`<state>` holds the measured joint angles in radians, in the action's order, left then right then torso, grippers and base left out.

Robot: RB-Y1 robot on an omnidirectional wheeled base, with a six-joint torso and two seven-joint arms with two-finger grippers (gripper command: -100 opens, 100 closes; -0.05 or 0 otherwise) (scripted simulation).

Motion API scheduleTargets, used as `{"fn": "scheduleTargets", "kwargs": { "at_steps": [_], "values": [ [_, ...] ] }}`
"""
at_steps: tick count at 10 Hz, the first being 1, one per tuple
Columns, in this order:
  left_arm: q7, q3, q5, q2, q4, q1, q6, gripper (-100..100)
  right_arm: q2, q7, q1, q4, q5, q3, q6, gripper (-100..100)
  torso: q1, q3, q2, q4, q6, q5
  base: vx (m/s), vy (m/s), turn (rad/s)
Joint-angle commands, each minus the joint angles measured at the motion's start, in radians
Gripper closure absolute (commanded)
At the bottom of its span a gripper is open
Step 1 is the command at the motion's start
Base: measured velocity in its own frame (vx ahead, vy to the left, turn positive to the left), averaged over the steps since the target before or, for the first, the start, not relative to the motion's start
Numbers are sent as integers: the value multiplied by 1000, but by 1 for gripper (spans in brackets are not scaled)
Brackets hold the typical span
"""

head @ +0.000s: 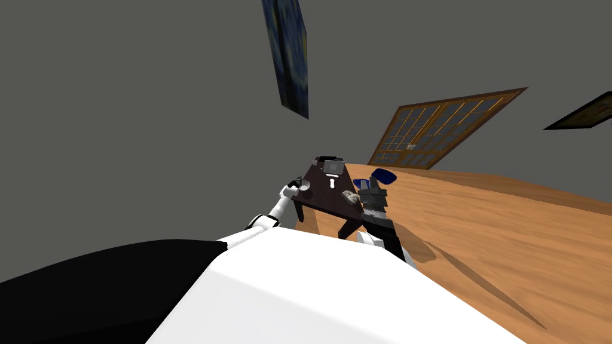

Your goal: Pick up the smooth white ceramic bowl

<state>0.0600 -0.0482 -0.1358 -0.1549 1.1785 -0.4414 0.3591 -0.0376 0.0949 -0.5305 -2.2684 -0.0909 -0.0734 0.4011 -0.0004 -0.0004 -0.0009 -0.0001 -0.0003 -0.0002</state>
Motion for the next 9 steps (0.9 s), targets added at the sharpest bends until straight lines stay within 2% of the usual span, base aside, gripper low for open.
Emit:
{"fn": "scheduleTargets", "kwargs": {
  "at_steps": [1,2,4,5,6,7,8,9],
  "values": [
    [5,1,-2,-1,-42,-17,24,-100,0,0,0,0,0,0,0,0,0,0,0,0,0,0,11,-6,7],
    [15,6,-3,0,-70,-56,65,-100,0,0,0,0,0,0,0,0,0,0,0,0,0,0,14,-5,21],
    [15,6,-3,0,-104,-56,65,-100,0,0,0,0,0,0,0,0,0,0,0,0,0,0,10,-5,3],
    [24,11,-4,1,-138,-94,105,-100,0,0,0,0,0,0,0,0,0,0,0,0,0,0,9,-7,14],
    [24,11,-4,1,-162,-94,105,-100,0,0,0,0,0,0,0,0,0,0,0,0,0,0,13,-7,10],
    [34,17,-5,2,-198,-128,142,-100,0,0,0,0,0,0,0,0,0,0,0,0,0,0,20,-10,16],
    [34,17,-5,2,-219,-128,142,-100,0,0,0,0,0,0,0,0,0,0,-1,0,0,0,16,-9,4],
    [43,23,-6,4,-248,-160,177,-100,0,0,0,0,0,0,0,0,0,0,0,0,0,0,16,-6,17]
  ]
}}
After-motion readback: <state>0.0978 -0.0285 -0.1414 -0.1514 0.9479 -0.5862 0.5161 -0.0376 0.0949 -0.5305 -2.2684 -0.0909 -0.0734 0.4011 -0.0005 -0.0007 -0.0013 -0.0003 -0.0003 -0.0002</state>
